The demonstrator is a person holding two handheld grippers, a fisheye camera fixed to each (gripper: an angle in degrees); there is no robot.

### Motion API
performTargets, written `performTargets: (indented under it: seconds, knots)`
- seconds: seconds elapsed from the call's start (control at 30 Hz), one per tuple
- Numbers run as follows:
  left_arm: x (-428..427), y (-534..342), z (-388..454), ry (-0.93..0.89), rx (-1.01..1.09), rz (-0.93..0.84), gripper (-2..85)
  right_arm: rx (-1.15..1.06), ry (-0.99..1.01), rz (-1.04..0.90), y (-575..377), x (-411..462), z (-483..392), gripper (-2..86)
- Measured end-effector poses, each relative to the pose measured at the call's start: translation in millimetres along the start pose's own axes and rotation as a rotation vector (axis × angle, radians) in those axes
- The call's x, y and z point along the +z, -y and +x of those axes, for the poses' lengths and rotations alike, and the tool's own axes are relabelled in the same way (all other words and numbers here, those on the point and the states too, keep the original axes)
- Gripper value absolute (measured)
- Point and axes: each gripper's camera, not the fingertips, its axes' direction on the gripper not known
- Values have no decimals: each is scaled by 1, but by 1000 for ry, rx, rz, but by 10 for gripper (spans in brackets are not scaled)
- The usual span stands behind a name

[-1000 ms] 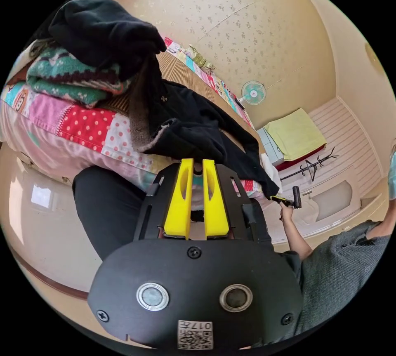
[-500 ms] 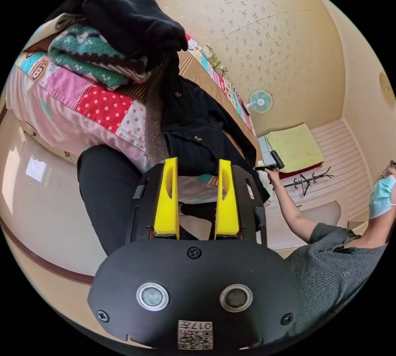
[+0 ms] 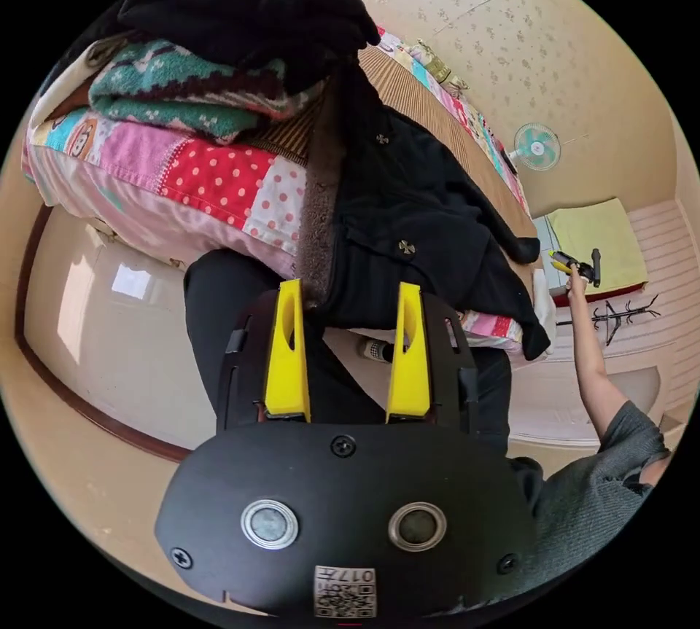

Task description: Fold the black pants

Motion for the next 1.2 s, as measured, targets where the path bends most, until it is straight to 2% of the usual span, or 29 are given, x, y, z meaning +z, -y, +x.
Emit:
performTargets:
  seconds: [0.07, 0.13, 0.23, 0.3, 0.37, 0.43, 0.47, 0.5, 0.6, 0.9, 1.0, 1.13, 1.2]
  knots:
    - [-27, 19, 66, 214, 169, 136, 143, -41, 39, -4, -42, 9, -12, 129]
    - [-32, 40, 110, 263, 260, 162, 133, -51, 87, 10, -87, 10, -17, 126]
    - [1, 80, 161, 244, 318, 69, 97, 15, 130, 61, -152, 2, -8, 121]
    - [33, 96, 181, 233, 341, 33, 75, 83, 48, 79, -191, 0, 4, 115]
    - [88, 112, 202, 317, 365, -51, 47, 121, -62, 44, -208, 10, 13, 112]
    - [128, 117, 212, 362, 366, -142, 44, 108, -164, -56, -215, 37, 21, 112]
    - [135, 116, 217, 381, 354, -108, 38, 81, -163, -74, -220, 54, 26, 112]
    - [136, 114, 221, 388, 354, -82, 35, 93, -141, -14, -226, 53, 33, 112]
    - [138, 110, 231, 414, 329, -49, 11, 130, -76, -47, -223, 50, 52, 111]
    - [141, 117, 238, 397, 327, -38, -10, 137, -107, -44, -225, 50, 67, 105]
    - [146, 126, 243, 443, 376, -46, -10, 145, -97, -38, -230, 48, 77, 105]
    - [164, 146, 246, 587, 546, -9, -10, 148, -98, -40, -235, 45, 88, 108]
    - [167, 161, 237, 588, 584, 14, -9, 143, -91, -47, -238, 42, 96, 108]
